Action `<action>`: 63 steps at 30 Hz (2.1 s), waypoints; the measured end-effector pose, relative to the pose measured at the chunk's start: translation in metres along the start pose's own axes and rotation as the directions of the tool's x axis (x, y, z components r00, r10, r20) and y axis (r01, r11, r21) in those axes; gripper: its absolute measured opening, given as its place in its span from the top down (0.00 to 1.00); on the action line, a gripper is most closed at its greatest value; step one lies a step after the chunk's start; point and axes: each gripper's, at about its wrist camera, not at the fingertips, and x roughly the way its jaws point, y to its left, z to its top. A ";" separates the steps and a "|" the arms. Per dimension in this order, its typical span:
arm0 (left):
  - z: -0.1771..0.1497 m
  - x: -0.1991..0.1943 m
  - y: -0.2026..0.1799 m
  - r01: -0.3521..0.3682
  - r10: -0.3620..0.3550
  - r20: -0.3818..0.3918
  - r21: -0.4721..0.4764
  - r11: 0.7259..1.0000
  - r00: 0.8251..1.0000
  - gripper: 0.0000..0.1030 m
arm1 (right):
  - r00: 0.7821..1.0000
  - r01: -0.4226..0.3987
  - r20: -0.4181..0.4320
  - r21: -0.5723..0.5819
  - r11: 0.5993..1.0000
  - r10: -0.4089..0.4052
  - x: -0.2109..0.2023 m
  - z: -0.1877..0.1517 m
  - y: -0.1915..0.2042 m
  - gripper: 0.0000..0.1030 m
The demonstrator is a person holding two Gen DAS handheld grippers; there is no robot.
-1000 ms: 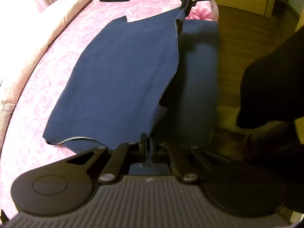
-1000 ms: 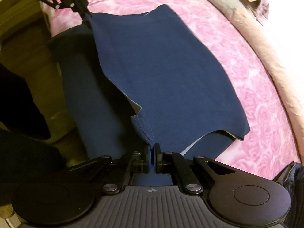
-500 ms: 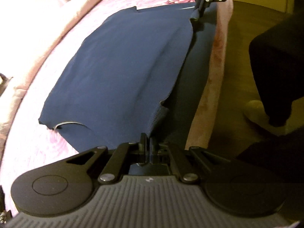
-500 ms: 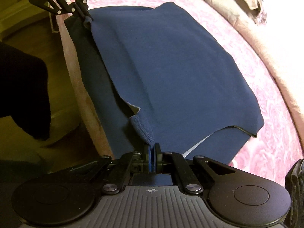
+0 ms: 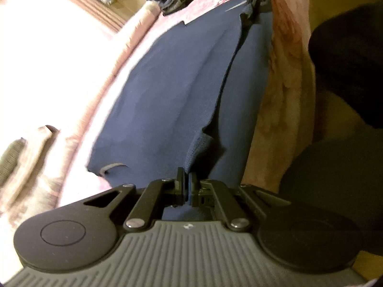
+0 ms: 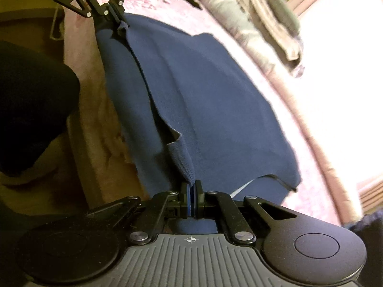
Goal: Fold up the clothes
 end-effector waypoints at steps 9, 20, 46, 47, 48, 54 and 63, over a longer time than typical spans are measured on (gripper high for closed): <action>0.001 -0.015 -0.017 -0.045 0.046 -0.008 0.038 0.998 0.999 1.00 | 0.996 0.084 -0.007 -0.002 0.996 -0.084 -0.010 -0.012 0.033 1.00; -0.012 -0.008 -0.029 -0.048 0.046 -0.056 -0.020 0.999 0.997 0.95 | 0.984 0.170 -0.034 -0.068 0.983 -0.173 -0.001 -0.014 0.057 0.99; -0.023 -0.058 -0.013 -0.141 0.117 -0.089 -0.349 0.927 0.989 0.90 | 0.985 0.115 -0.025 0.833 0.541 -0.170 -0.078 0.006 -0.001 0.99; -0.023 -0.057 -0.012 -0.138 0.114 -0.088 -0.355 0.925 0.990 0.90 | 0.983 0.119 -0.027 0.843 0.525 -0.179 -0.080 0.004 -0.003 0.99; -0.022 -0.056 -0.012 -0.138 0.113 -0.090 -0.361 0.922 0.990 0.90 | 0.982 0.123 -0.030 0.853 0.508 -0.187 -0.081 0.002 -0.005 0.99; -0.015 -0.051 -0.008 -0.149 0.111 -0.120 -0.373 0.916 0.987 0.90 | 0.970 0.142 -0.047 0.903 0.405 -0.237 -0.089 -0.010 -0.015 0.52; -0.014 -0.060 0.006 -0.169 0.119 -0.156 -0.367 0.914 0.981 0.82 | 0.973 0.049 0.038 0.931 0.362 -0.228 -0.095 -0.012 -0.019 0.01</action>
